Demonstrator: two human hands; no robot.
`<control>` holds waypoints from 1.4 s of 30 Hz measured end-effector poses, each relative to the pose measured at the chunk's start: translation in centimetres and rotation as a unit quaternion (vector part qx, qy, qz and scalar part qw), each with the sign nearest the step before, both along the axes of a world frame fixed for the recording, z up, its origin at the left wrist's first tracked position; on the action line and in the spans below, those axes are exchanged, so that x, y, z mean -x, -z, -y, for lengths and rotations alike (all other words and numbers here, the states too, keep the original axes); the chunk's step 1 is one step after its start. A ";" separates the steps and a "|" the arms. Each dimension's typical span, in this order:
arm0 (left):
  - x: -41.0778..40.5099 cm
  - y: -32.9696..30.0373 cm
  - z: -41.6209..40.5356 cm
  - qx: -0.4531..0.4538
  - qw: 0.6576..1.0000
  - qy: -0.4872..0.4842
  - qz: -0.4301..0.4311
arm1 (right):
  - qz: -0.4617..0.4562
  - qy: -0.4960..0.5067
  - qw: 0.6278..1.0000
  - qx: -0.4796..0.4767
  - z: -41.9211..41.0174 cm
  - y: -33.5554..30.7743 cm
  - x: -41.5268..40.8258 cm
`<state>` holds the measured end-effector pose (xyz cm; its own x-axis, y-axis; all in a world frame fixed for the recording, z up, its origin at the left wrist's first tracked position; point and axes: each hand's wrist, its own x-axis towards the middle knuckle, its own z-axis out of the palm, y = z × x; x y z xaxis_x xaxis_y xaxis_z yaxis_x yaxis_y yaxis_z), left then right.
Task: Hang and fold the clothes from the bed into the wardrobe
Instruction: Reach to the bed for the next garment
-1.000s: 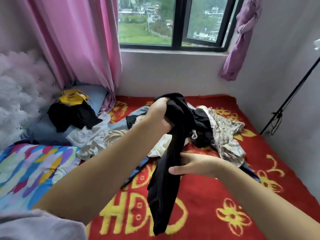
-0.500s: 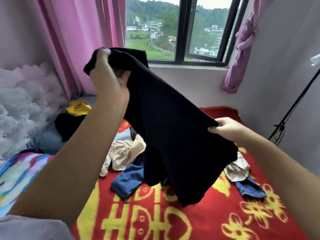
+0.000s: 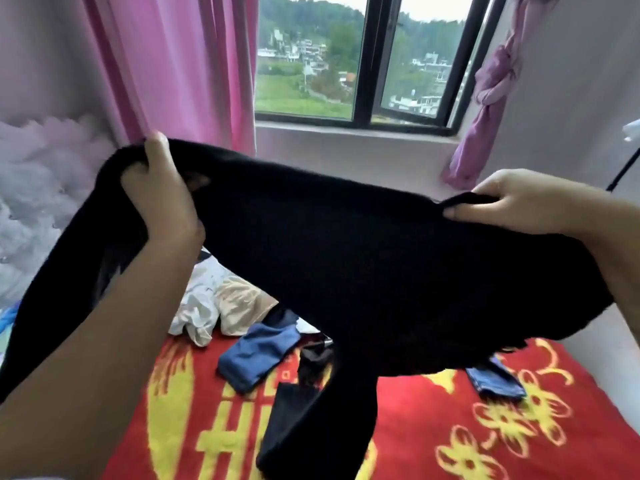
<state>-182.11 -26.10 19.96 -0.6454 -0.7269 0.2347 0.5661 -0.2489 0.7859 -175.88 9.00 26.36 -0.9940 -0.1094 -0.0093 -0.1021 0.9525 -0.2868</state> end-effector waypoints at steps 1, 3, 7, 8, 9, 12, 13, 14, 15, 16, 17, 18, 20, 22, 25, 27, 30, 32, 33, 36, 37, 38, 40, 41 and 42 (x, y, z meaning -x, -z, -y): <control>0.1 2.3 -0.5 0.010 0.999 0.005 0.032 | 0.041 0.003 0.999 -0.026 -0.4 1.8 0.4; 0.0 8.6 -1.8 0.037 0.993 0.010 0.110 | 0.127 0.000 0.989 -0.078 -1.8 7.0 1.4; -0.7 22.2 -4.6 0.121 0.938 0.033 0.322 | 0.254 0.003 0.960 -0.117 -5.9 21.5 2.9; -1.4 25.9 -5.5 0.137 0.916 0.055 0.373 | 0.269 0.005 0.956 -0.115 -7.1 25.6 2.9; -2.3 29.4 -6.6 0.146 0.895 0.068 0.416 | 0.279 0.006 0.954 -0.112 -8.2 29.8 2.7; -4.8 38.0 -10.0 0.158 0.835 0.089 0.520 | 0.285 0.016 0.950 -0.123 -11.5 40.8 1.6; -5.2 40.5 -11.2 0.150 0.820 0.098 0.544 | 0.275 0.019 0.953 -0.127 -12.6 44.0 1.4; -5.2 42.8 -12.2 0.141 0.808 0.108 0.562 | 0.255 0.021 0.958 -0.131 -13.8 46.9 1.5; -4.7 44.8 -13.2 0.127 0.798 0.118 0.578 | 0.228 0.026 0.964 -0.134 -15.0 49.3 1.9; -4.0 46.6 -14.2 0.109 0.793 0.121 0.588 | 0.200 0.031 0.971 -0.131 -16.0 51.3 2.6; -3.0 48.0 -15.2 0.085 0.794 0.117 0.591 | 0.172 0.034 0.977 -0.123 -17.0 53.1 3.6; -1.7 49.4 -16.1 0.062 0.801 0.103 0.587 | 0.146 0.039 0.982 -0.111 -17.8 54.7 4.8; 1.0 51.5 -17.7 0.028 0.818 0.065 0.571 | 0.107 0.046 0.990 -0.082 -19.0 57.0 7.6; 3.5 53.1 -18.9 -0.016 0.838 0.043 0.544 | 0.055 0.039 0.997 -0.027 -19.7 58.6 10.2; 5.2 54.7 -20.7 -0.054 0.847 0.055 0.526 | 0.002 0.087 0.991 0.101 -21.3 60.0 12.0; 4.2 55.3 -22.4 0.012 0.835 0.082 0.543 | 0.003 0.168 0.975 0.147 -22.6 60.7 10.9; -0.7 58.0 -27.3 0.241 0.737 0.220 0.591 | 0.079 0.295 0.935 0.182 -25.6 63.0 5.8; -4.7 59.8 -30.5 0.331 0.631 0.287 0.640 | 0.196 0.353 0.890 0.213 -26.2 64.8 1.4; -6.3 60.5 -31.6 0.340 0.592 0.301 0.666 | 0.269 0.362 0.867 0.212 -25.9 65.6 -0.6; -8.8 61.8 -33.0 0.358 0.529 0.319 0.700 | 0.364 0.333 0.845 0.205 -23.7 67.4 -4.6; -8.9 62.0 -32.8 0.379 0.515 0.325 0.697 | 0.363 0.322 0.848 0.212 -23.1 67.7 -5.0; -8.8 62.0 -32.5 0.405 0.506 0.330 0.686 | 0.359 0.312 0.851 0.221 -22.7 67.7 -5.2; -8.5 61.4 -31.5 0.464 0.490 0.355 0.647 | 0.344 0.304 0.859 0.227 -23.4 67.2 -5.2; -8.4 61.1 -31.1 0.492 0.479 0.377 0.621 | 0.339 0.300 0.863 0.223 -24.4 66.7 -5.2; -8.5 60.8 -30.9 0.508 0.472 0.402 0.598 | 0.340 0.293 0.868 0.214 -25.8 66.2 -5.4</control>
